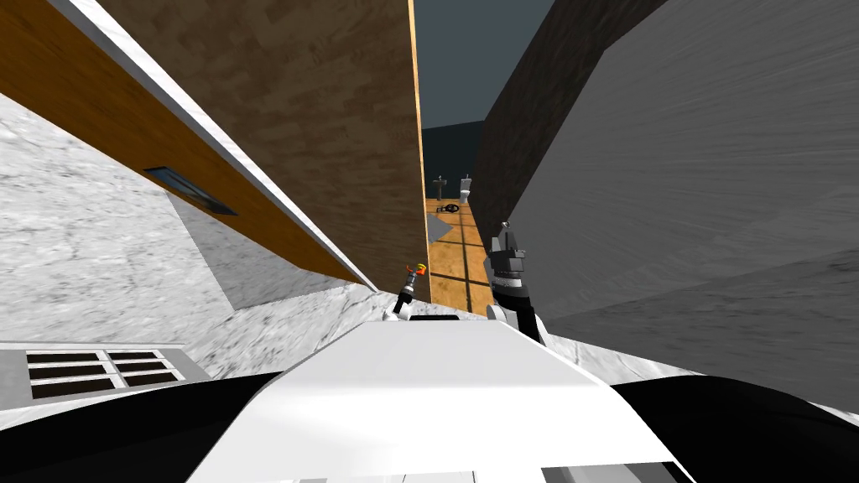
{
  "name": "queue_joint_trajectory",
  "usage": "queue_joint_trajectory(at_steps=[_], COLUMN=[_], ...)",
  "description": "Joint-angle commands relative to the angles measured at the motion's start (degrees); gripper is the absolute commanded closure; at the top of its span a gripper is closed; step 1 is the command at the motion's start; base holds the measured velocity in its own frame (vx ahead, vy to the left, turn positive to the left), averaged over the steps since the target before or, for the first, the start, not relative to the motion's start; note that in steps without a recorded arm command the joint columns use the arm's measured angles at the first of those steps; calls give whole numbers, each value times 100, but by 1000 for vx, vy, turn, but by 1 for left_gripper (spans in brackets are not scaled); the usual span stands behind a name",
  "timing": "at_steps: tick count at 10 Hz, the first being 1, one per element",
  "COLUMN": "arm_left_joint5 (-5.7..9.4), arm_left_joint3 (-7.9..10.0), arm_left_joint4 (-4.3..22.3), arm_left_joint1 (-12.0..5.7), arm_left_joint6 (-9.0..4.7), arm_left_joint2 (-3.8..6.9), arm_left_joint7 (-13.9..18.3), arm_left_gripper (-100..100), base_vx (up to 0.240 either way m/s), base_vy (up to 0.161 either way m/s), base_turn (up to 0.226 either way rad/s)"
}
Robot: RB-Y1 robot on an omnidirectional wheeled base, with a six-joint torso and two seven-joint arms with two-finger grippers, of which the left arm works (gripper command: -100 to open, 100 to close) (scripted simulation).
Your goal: Push the door open
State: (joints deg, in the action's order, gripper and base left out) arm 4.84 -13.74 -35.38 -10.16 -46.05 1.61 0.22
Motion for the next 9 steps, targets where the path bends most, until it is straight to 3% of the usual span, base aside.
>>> queue_joint_trajectory(at_steps=[1,3,4,9], arm_left_joint5=[-2,-2,32,138], arm_left_joint3=[-6,-6,74,316], arm_left_joint4=[8,8,8,36], arm_left_joint1=[22,22,-3,-12], arm_left_joint6=[-6,-6,1,-3], arm_left_joint2=[-1,-1,65,209], arm_left_joint7=[1,1,-24,-101], arm_left_gripper=[100,100,100,100], base_vx=[0,0,79,168], base_vy=[0,0,-60,-89], base_turn=[0,0,24,34])
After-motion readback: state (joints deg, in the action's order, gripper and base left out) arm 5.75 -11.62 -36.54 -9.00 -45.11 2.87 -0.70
